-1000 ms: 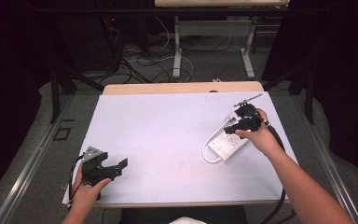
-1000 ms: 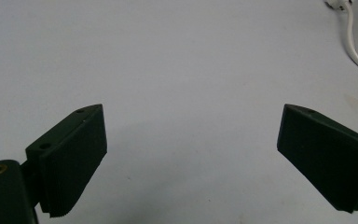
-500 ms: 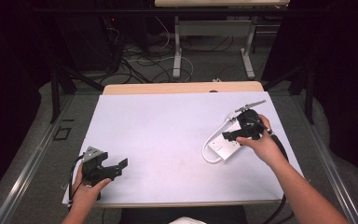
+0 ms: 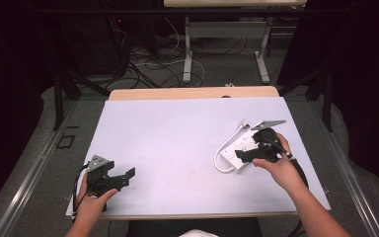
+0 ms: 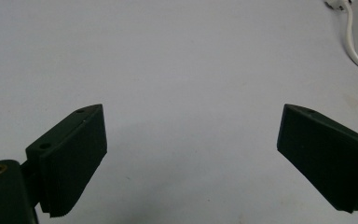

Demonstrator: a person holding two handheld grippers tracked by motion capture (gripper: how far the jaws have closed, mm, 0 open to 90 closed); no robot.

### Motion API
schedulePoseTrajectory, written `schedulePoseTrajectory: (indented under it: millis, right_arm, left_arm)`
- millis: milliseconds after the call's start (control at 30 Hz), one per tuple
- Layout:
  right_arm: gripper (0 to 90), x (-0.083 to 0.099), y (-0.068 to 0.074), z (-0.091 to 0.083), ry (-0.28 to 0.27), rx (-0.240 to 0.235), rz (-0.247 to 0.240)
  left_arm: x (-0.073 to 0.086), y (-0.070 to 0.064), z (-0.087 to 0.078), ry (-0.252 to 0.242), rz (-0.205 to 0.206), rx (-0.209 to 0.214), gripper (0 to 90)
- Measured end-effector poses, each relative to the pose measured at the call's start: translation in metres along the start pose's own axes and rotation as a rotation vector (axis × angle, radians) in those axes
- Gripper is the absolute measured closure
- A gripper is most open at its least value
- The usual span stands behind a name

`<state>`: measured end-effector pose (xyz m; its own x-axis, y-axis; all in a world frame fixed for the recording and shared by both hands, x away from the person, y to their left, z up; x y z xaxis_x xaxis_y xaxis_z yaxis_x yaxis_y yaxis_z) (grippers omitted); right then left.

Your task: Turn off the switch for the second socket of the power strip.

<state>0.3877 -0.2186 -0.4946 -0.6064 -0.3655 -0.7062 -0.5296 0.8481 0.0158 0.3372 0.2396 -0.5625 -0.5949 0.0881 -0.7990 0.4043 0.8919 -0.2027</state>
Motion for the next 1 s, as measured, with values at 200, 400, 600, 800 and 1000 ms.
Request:
schedulePoseTrajectory:
  millis: [200,400,600,800,1000]
  right_arm:
    - [0.0,0.012,0.006,-0.005,-0.036,0.0,-0.003]
    - [0.0,0.024,0.005,-0.01,-0.065,0.001,0.018]
    - [0.0,0.038,-0.002,-0.013,-0.079,0.019,0.045]
    - [0.0,0.051,-0.012,-0.014,-0.081,0.044,0.071]
    - [0.2,0.062,-0.02,-0.01,-0.086,0.057,0.107]
  left_arm:
    - [0.0,0.0,0.0,0.0,-0.001,0.0,8.3]
    - [0.0,0.0,0.0,0.001,-0.001,0.0,8.4]
    - [0.0,0.0,0.0,0.001,-0.003,-0.002,8.5]
    - [0.0,0.0,0.001,0.002,-0.004,-0.002,8.5]
    - [0.0,0.0,0.001,-0.003,-0.01,-0.003,8.6]
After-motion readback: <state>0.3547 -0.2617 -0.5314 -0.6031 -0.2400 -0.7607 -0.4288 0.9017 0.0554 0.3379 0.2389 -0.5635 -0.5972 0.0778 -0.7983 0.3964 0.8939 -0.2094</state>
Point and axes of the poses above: each handheld gripper's, and its own axes: z roughly forward along the jaws, x roughly out of its underside, y roughly to its left, the point moved 4 cm from there along z, roughly forward along the jaws, and after that the axes turned 1 degree about -z, right-handed, at the moved point
